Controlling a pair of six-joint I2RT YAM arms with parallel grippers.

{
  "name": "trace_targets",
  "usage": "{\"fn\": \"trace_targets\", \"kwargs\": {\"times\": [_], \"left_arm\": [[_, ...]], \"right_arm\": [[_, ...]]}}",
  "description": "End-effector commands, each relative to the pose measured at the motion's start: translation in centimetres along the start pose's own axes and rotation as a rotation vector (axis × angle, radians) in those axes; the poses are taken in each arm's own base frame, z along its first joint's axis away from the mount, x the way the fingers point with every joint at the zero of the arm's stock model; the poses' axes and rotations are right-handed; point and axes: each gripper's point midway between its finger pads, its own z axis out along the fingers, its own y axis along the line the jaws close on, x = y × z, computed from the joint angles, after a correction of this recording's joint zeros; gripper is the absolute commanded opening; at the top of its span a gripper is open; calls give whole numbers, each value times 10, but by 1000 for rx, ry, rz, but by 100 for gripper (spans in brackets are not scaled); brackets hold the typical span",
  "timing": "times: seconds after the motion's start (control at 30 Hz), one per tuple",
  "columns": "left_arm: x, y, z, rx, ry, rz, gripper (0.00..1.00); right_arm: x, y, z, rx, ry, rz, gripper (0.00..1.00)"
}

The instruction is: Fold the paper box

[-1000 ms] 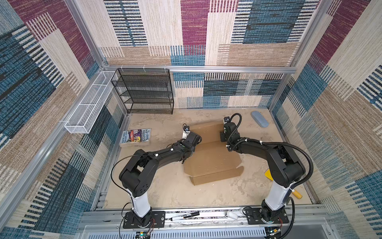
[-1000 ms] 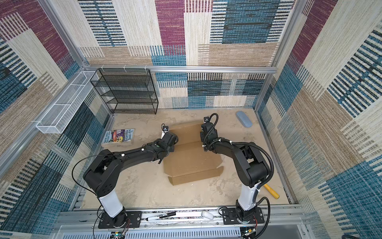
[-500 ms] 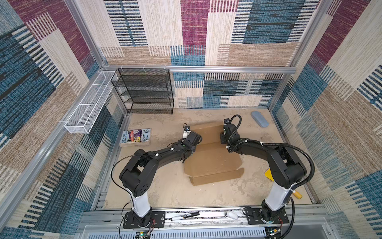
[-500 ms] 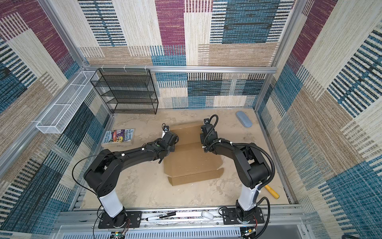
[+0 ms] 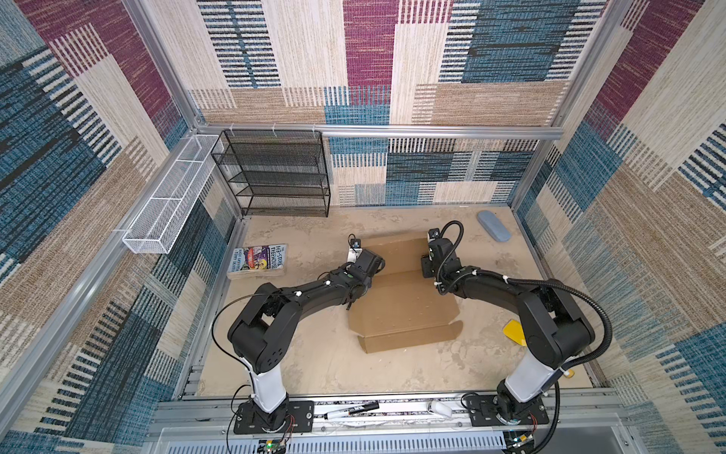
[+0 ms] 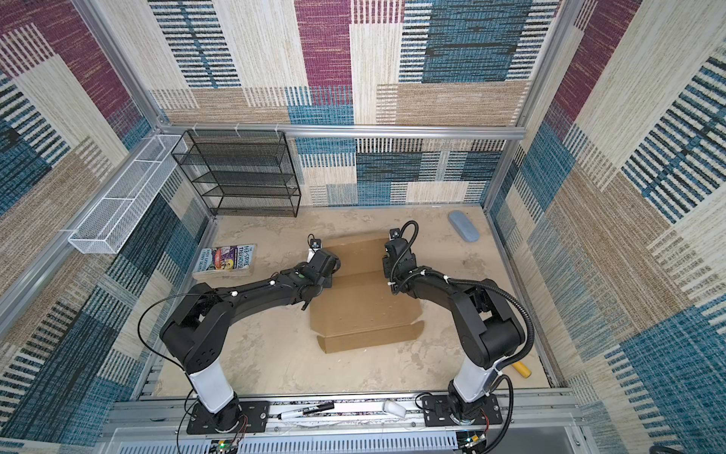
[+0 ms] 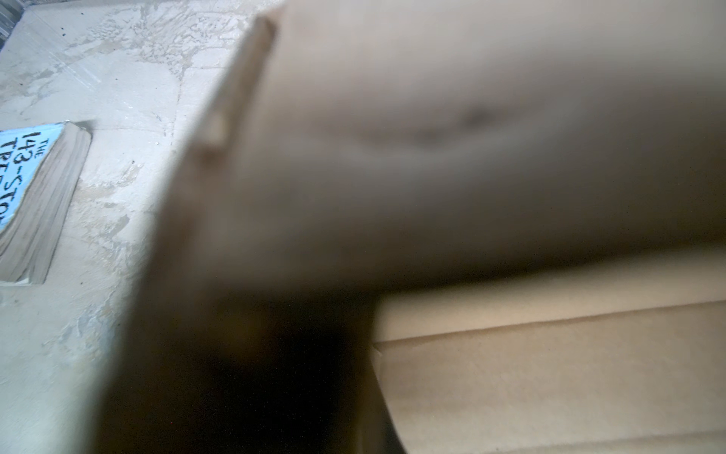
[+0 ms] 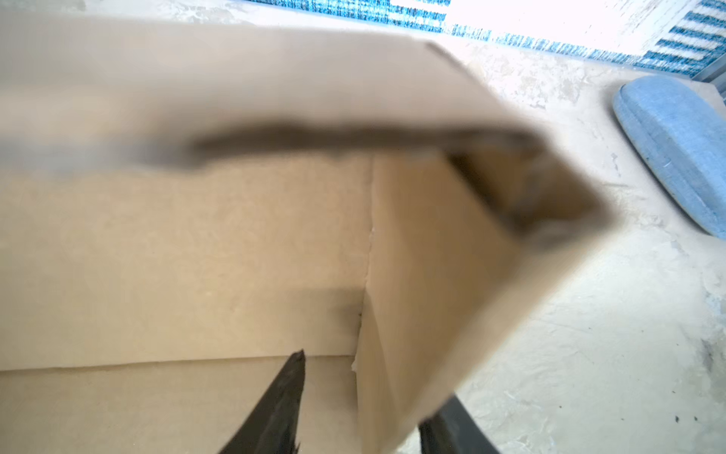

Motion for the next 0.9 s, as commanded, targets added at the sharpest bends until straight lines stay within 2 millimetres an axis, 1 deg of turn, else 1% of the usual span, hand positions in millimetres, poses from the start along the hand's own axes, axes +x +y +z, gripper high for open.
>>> {"fn": "trace_targets", "kwargs": {"times": [0.0,0.2,0.37,0.47,0.73,0.87], "left_arm": [[2,8,-1,-35,11,9,0],[4,9,0,-37,17,13,0],[4,10,0,-38,18,17,0],[4,9,0,-34,16,17,0],[3,7,0,-26,15,19,0],[3,7,0,-22,14,18,0]], "right_arm": [[-2,2,-2,-13,-5,9,46],[7,7,5,-28,20,14,37],[7,9,9,-34,18,21,30],[7,10,12,-34,23,21,28],[7,11,19,-22,30,19,27],[7,11,22,-18,32,16,19]]}}
